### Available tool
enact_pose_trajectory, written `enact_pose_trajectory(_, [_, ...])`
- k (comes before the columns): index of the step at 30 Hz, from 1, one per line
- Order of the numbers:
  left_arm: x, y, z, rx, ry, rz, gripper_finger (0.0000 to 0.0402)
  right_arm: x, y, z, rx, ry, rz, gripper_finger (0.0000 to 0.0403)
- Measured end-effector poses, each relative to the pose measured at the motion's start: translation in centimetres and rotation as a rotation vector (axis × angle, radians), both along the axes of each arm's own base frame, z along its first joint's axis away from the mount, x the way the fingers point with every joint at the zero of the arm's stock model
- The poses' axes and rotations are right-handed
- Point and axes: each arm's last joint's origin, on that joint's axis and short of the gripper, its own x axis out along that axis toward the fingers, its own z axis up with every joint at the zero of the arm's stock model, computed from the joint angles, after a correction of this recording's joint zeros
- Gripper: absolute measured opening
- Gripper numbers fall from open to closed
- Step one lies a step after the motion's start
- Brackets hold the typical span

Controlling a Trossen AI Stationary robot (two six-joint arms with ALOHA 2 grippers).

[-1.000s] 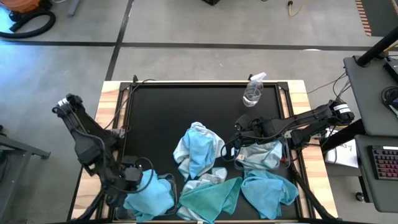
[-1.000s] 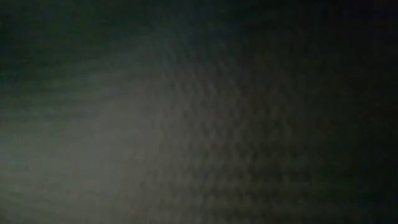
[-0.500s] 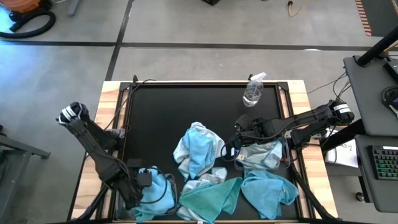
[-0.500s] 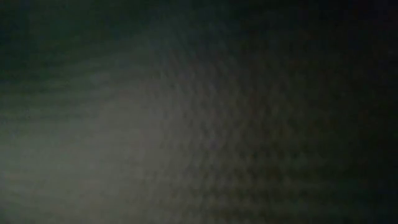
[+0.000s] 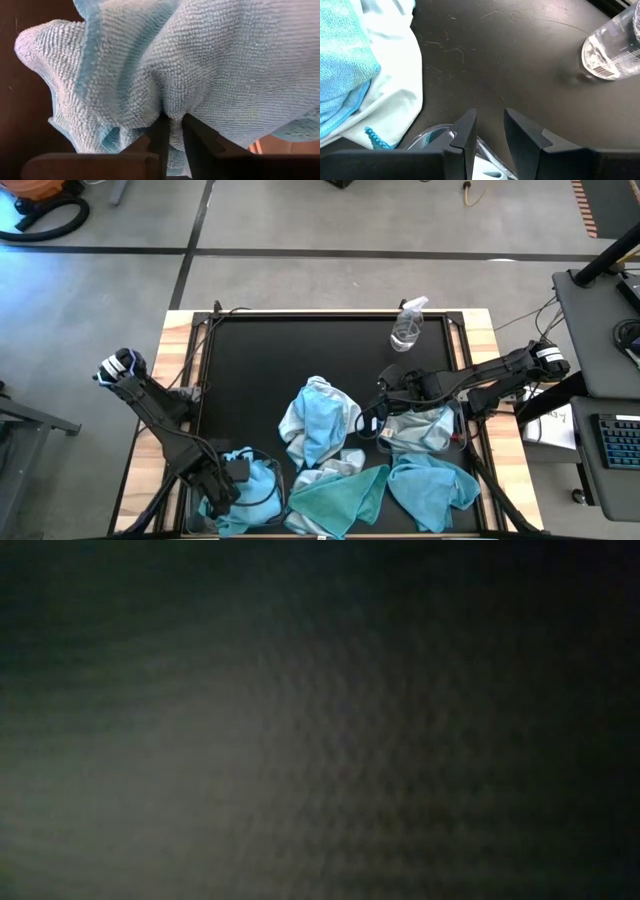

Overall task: Sort microfiber towel by color & place in baskets
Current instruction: Put the blue towel into the bottom transparent bin

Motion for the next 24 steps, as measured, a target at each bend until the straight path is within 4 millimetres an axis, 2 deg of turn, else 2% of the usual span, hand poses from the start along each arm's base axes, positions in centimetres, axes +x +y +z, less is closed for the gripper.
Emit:
enact_pose_trajectory(7, [0.2,-0.2,1.2,-0.009,-0.020,-0.056,0.0081,0.0,0.0,0.0,-0.004,0.005,0.009,0.0093])
enact_pose_trajectory(13, [0.7,-0.3,4.8,-0.019,-0.077,-0.107,0.0089,0.0,0.0,0.0,-0.004,0.005,0.009,0.0093])
enact_pose_trajectory(19, [1.2,0.3,7.5,0.160,-0.268,-0.197,0.0089,0.0,0.0,0.0,-0.007,0.008,0.016,0.0093])
enact_pose_trajectory(24, [2.2,1.4,7.8,0.340,-0.372,-0.263,0.0089,0.0,0.0,0.0,-0.013,0.007,0.015,0.0093])
